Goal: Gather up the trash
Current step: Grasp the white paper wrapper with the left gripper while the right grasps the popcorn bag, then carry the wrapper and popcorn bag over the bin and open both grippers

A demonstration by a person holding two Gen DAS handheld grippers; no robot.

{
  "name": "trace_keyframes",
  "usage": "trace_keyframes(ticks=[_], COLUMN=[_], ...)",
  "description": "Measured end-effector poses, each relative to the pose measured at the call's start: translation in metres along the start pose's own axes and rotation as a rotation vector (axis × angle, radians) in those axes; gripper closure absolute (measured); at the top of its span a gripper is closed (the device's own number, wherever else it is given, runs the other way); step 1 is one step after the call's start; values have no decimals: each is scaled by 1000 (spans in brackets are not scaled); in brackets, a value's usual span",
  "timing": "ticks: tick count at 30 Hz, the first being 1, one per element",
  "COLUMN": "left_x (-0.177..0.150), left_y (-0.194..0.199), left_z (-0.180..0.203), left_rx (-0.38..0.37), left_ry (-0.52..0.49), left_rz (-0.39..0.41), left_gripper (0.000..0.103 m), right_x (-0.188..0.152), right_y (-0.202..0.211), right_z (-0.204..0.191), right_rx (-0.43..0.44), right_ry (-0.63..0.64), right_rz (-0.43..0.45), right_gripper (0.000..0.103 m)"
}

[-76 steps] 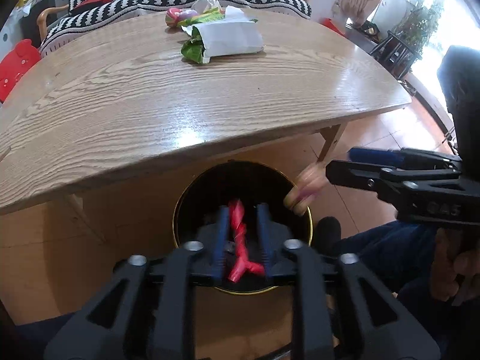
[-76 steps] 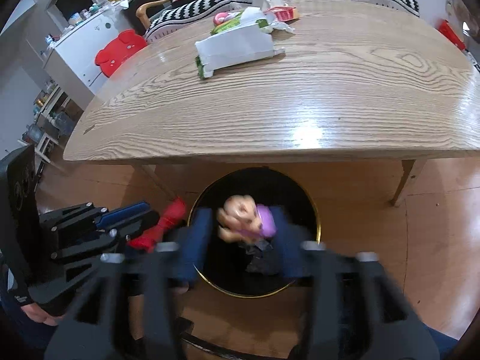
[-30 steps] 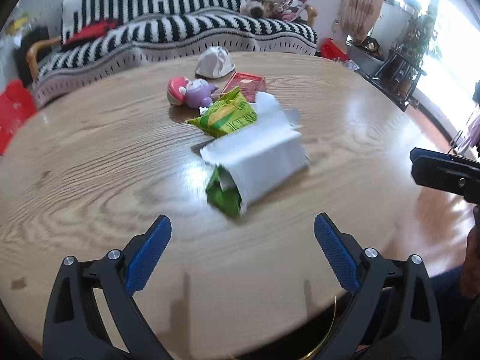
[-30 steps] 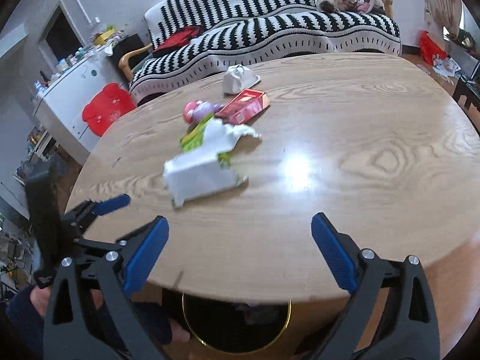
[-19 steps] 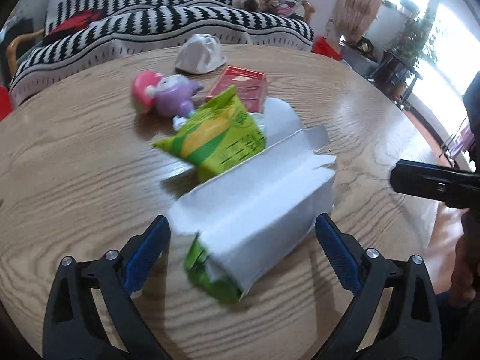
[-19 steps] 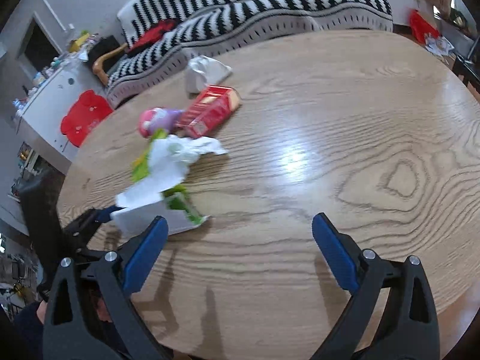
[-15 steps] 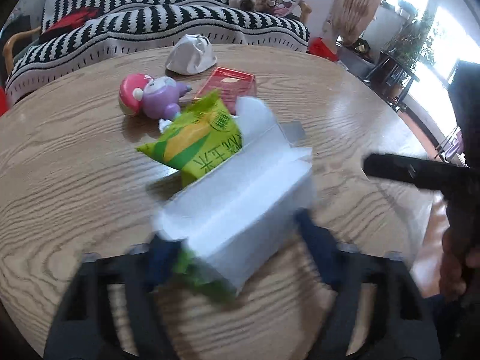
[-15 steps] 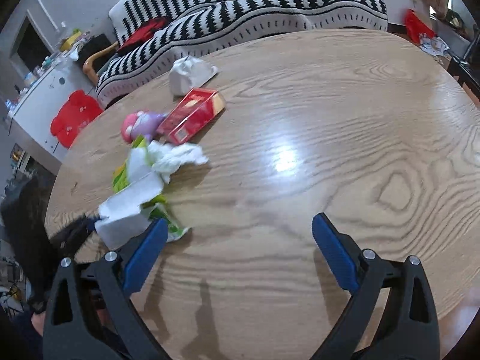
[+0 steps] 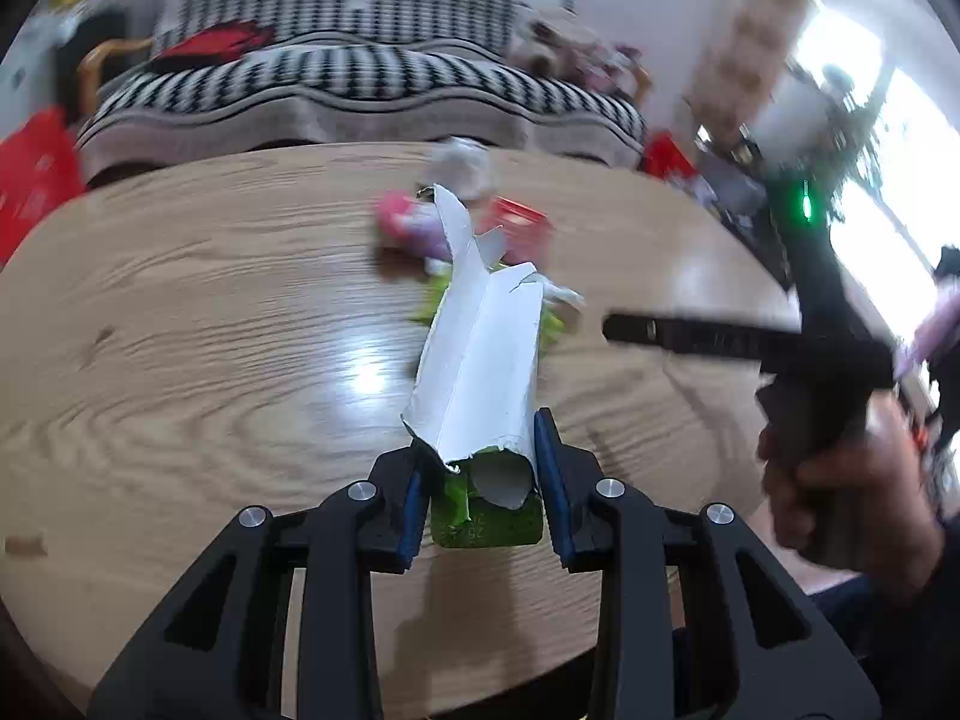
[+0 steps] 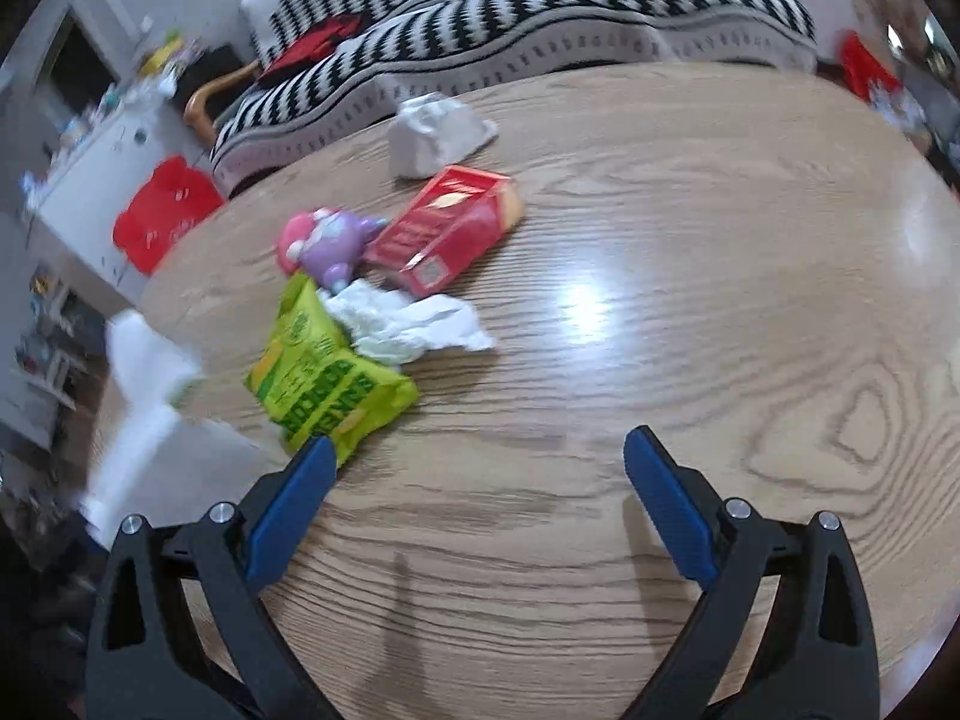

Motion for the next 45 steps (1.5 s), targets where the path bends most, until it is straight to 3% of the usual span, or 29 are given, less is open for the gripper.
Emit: trace_keyframes(ticks=[5, 10, 18, 19, 22, 24, 35, 45], left_x=[12, 12, 12, 11, 10, 9, -1, -38], left_y=[17, 13, 10, 11, 11, 10, 16, 37], left_z=[-46, -69, -78, -79, -77, -75, -52, -23], left_rx=[58, 93, 115, 118, 119, 121, 115, 90], left_ry=[100, 152, 154, 150, 140, 134, 93, 60], left_rz=[48, 37, 22, 24, 24, 23, 47, 61], left_gripper=[71, 71, 71, 71, 71, 71, 71, 71], right_x=[15, 33, 37, 36, 33, 31, 14, -52], right_y=[-15, -30, -58, -59, -61, -59, -5, 60], right_z=[-51, -81, -91, -92, -89, -86, -88, -78], right_rx=[-66, -87, -103, -111, -127, -115, -14, 28], right_ry=[206, 280, 303, 308, 303, 284, 200, 142], right_rz=[18, 41, -4, -6, -17, -14, 68, 92], right_gripper=[10, 10, 11, 13, 42, 44, 46, 46])
Point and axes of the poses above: each gripper's, at about its wrist camera, not at the fingertips, and y roughly against the way its jaws point, z to its right, x to its top, the point moved 5 cm from there along -y, roughly the way its jaws point, and after that the axes turned 14 degrees about y, right-handed, at the moved point
